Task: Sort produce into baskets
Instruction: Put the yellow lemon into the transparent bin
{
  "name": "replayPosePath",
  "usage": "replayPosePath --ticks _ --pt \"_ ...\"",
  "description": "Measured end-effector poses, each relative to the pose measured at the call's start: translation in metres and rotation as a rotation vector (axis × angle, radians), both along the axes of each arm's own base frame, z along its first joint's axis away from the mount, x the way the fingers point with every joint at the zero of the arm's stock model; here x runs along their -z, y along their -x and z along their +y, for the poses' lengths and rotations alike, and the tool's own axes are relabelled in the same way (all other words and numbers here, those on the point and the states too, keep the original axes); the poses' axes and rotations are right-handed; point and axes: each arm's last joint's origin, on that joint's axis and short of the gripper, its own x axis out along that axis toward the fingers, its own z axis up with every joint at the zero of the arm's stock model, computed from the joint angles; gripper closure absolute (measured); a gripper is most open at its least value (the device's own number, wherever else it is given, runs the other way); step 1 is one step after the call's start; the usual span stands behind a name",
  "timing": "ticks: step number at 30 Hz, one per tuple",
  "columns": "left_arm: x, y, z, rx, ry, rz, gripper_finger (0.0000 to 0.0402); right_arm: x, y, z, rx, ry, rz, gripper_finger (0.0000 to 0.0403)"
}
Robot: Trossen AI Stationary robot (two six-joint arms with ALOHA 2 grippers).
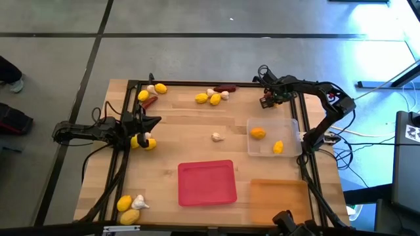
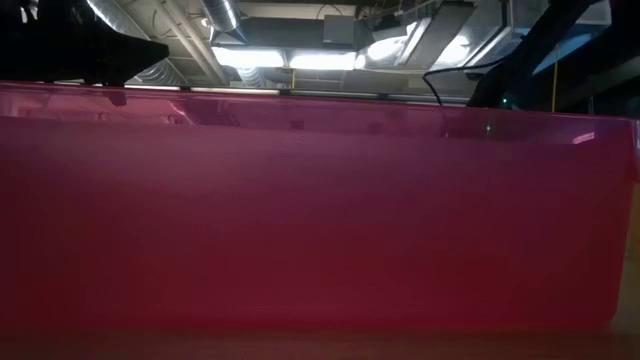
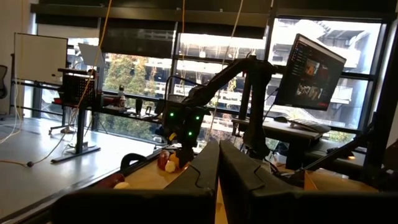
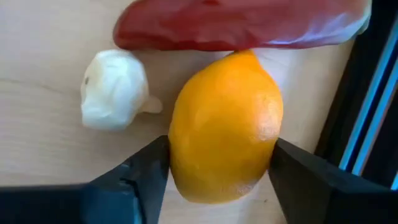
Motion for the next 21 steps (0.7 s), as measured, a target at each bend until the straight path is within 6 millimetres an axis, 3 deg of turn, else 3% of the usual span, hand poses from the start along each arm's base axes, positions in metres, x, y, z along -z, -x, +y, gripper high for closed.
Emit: replayPosePath --ticks 5,9,16,21 --pt "0.000 0.000 0.000 0.000 0.000 0.001 0.0394 -0.001 0.000 -0.001 -0.022 0.014 0.008 0.0217" --pt "0.000 0.000 0.000 0.000 0.000 0.001 0.0394 -0.008 0.001 0.002 -0.053 0.020 -0.006 0.0221" --pt "0.000 0.000 0.000 0.001 0.004 0.000 0.0394 -0.041 0.007 0.012 -0.099 0.091 -0.105 0.0216" --pt "0.000 0.000 0.000 0.001 0.005 0.000 0.0394 -0.066 0.008 0.030 -0.159 0.091 -0.231 0.0216"
